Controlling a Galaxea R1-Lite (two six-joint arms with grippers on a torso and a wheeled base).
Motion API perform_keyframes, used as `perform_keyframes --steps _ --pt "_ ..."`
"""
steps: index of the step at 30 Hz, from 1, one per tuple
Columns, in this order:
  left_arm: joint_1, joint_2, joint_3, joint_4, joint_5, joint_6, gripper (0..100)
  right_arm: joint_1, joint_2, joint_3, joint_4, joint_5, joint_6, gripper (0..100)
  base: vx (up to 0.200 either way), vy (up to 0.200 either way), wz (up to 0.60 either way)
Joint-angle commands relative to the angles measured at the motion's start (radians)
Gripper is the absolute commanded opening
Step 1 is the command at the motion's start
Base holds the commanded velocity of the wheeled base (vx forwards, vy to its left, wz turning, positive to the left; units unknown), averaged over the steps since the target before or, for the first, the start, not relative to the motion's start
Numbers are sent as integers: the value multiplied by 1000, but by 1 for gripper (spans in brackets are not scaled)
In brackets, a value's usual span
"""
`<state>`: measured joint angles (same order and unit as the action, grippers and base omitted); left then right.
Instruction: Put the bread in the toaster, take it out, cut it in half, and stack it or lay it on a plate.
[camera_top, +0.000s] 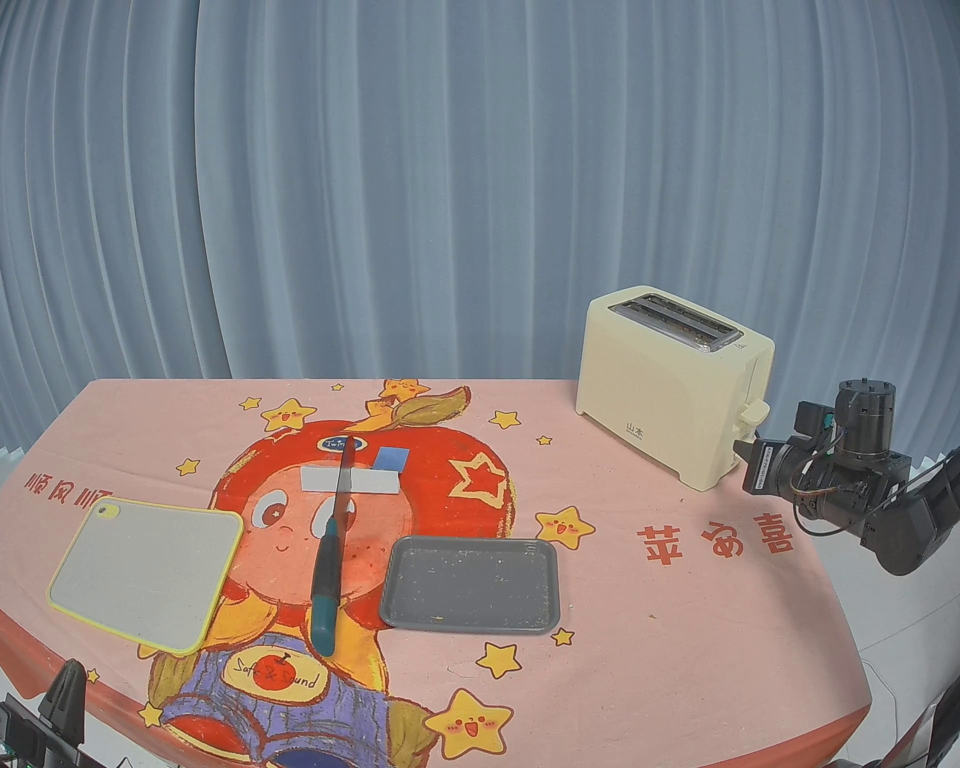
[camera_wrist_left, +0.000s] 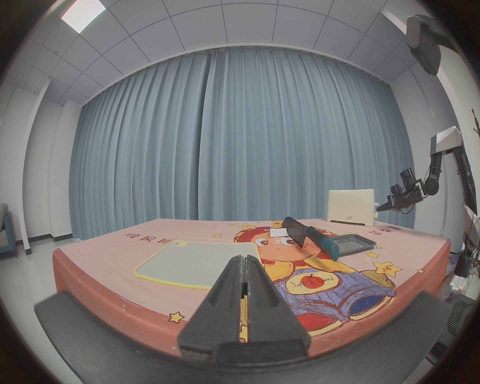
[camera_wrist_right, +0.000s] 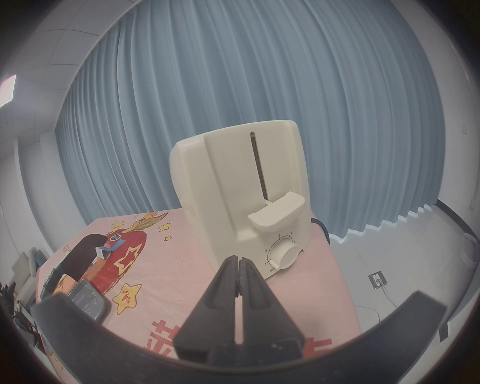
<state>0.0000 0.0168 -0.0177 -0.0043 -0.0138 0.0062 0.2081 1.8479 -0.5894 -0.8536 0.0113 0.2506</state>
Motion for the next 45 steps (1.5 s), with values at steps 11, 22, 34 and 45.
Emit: perform_keyframes --steps 11,22,34,45 --pt "0 -9 18 0 0 0 0 -29 68 -20 -1 -1 1 0 0 0 0" --pt "0 -9 18 0 0 0 0 -33 79 -21 -1 -1 1 0 0 0 0" --pt "0 -9 18 0 0 0 0 -41 94 -33 -1 -1 2 0 0 0 0" --pt "0 -9 18 0 0 0 0 -44 105 -35 -2 -1 4 0 0 0 0"
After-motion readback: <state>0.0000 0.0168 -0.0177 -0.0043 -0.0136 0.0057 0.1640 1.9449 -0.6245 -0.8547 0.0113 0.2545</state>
